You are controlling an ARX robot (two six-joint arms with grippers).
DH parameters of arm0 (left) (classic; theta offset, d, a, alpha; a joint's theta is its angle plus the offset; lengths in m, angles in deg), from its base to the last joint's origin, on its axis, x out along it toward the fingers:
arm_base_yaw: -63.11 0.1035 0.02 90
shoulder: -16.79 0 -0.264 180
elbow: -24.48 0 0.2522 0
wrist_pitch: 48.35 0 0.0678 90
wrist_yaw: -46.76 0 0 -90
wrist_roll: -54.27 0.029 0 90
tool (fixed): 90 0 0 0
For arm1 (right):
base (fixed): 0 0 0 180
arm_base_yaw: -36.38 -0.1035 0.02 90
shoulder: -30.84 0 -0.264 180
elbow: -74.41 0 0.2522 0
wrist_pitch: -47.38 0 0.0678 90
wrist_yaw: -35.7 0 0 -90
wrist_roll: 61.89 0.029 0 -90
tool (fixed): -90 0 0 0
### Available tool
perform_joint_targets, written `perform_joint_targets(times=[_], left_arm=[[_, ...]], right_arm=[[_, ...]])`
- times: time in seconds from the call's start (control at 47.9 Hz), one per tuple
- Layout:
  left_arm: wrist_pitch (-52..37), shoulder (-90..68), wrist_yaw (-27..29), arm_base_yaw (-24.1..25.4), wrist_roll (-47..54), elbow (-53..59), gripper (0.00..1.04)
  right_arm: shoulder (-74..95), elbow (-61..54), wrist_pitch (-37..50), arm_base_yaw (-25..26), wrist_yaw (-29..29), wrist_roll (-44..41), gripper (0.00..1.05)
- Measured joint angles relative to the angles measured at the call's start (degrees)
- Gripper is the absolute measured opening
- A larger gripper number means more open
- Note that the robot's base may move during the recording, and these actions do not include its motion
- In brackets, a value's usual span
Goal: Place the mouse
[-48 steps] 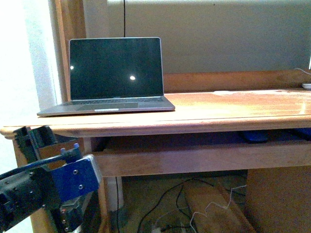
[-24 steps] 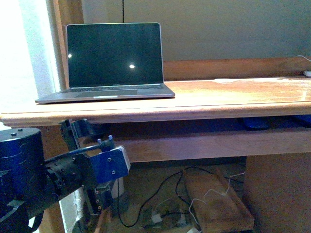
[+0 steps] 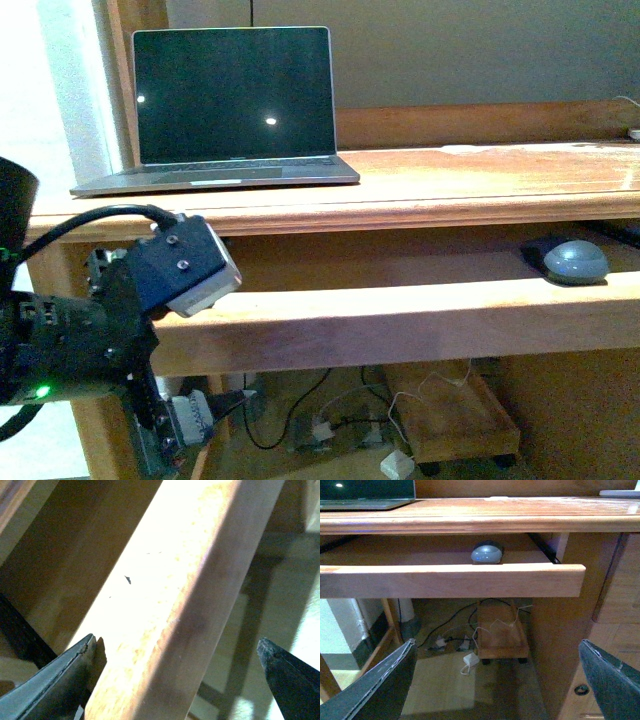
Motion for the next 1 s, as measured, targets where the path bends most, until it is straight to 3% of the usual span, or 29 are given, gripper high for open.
perform_joint_targets(times=[0.25,0.459,0.501,0.584,0.605,0.647,0.689,0.772,0.918,1.002], left_arm=[[-0.9,17.0,-6.0,-1.1,-30.4,13.4,0.97],[-3.2,32.0,-4.0,-2.3,-56.8,20.4,0.97],[-3.3,36.6,-1.5,-3.4,-60.4,21.8,0.97],[-16.0,43.1,26.2,-7.1,-56.5,28.0,0.80],[-16.9,43.5,28.5,-7.1,-56.2,28.6,0.78],[-18.7,45.7,38.2,-6.3,-54.1,31.1,0.69],[-18.8,47.3,42.4,-4.9,-53.3,33.0,0.62],[-18.7,49.5,42.5,-3.0,-52.3,35.8,0.50],[-17.5,54.8,38.8,0.2,-51.3,39.8,0.23],[-16.5,57.6,37.4,2.0,-51.2,41.5,0.07]], right_arm=[[0.0,0.0,0.0,0.0,0.0,0.0,0.97],[0.0,0.0,0.0,0.0,0.0,0.0,0.97],[0.0,0.0,0.0,0.0,0.0,0.0,0.97],[0.1,0.0,-0.2,-0.2,0.8,0.1,0.97],[0.4,0.2,-0.7,-0.5,1.8,0.7,0.97],[3.2,2.3,-6.3,-3.6,11.3,3.7,0.97],[5.9,3.9,-8.3,-4.8,16.1,5.2,0.97],[12.2,6.1,-4.2,-4.5,16.5,5.6,0.97],[32.5,15.6,12.9,-3.1,13.6,3.9,0.97],[43.8,21.8,15.2,-4.0,11.5,1.9,0.97]])
